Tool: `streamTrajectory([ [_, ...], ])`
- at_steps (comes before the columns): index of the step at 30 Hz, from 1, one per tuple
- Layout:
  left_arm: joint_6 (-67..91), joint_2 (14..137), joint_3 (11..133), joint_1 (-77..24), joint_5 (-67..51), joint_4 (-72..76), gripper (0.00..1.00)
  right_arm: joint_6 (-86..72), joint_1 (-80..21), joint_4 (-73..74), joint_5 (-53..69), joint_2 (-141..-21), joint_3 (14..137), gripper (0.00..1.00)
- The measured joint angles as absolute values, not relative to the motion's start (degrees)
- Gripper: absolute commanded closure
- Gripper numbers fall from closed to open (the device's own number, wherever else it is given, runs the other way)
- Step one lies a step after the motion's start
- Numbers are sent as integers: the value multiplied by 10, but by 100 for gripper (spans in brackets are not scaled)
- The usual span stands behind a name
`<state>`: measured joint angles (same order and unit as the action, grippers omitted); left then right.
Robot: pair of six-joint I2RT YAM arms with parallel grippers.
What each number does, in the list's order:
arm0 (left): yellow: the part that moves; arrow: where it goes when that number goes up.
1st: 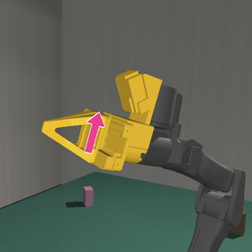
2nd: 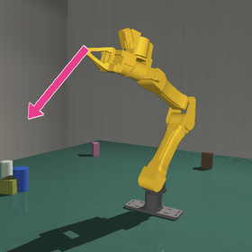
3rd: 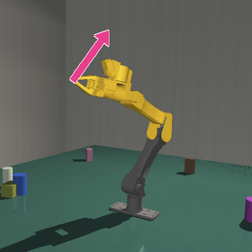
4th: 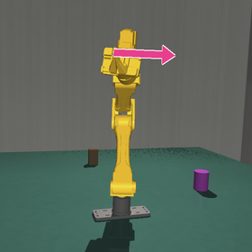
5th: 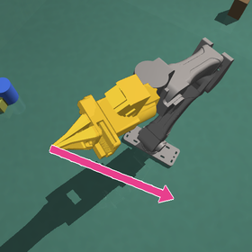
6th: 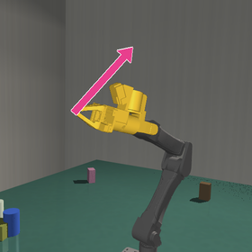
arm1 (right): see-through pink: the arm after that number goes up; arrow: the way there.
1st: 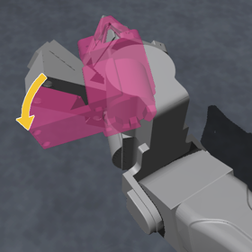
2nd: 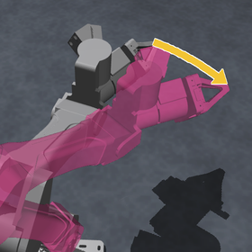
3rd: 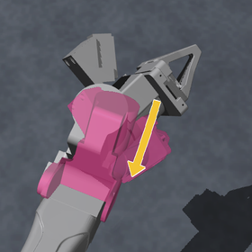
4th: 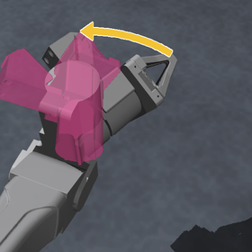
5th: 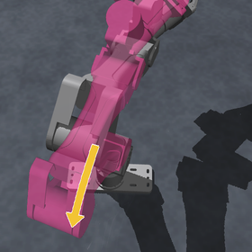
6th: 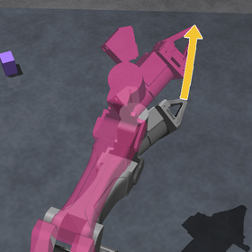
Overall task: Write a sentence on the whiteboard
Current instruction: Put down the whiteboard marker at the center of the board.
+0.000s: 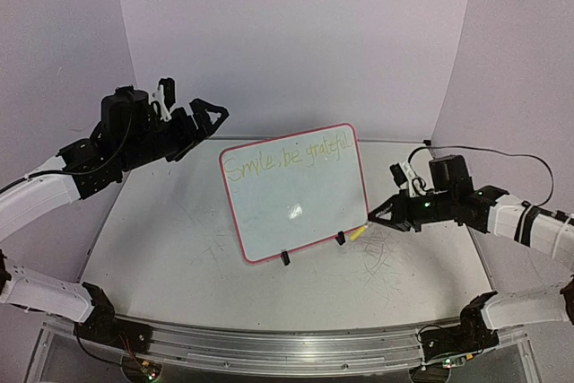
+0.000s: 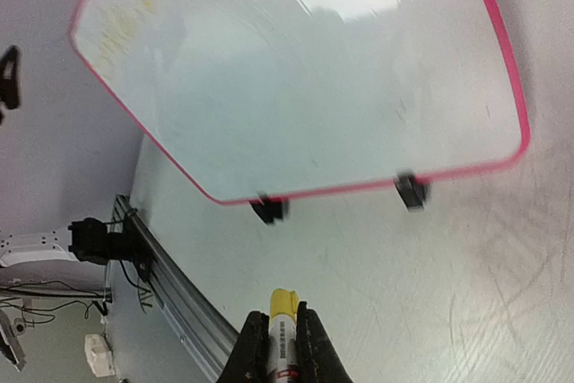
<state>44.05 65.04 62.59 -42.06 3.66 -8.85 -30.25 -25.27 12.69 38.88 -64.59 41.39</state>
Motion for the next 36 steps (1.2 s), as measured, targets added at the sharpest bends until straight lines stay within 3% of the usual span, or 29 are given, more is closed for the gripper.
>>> streamTrajectory([
  [6,432,649,626,-421,37,-92,1,-317,-234,207,439,-730,394,100],
  [25,355,626,627,-421,40,-96,1,-317,-155,199,494,-895,327,86],
  [29,343,617,627,-421,41,-97,1,-308,-146,193,485,-909,334,81],
  [33,339,592,627,-421,49,-99,0,-311,-140,176,472,-905,341,64],
  [36,329,572,629,-421,63,-103,1,-322,-140,177,425,-866,343,60],
])
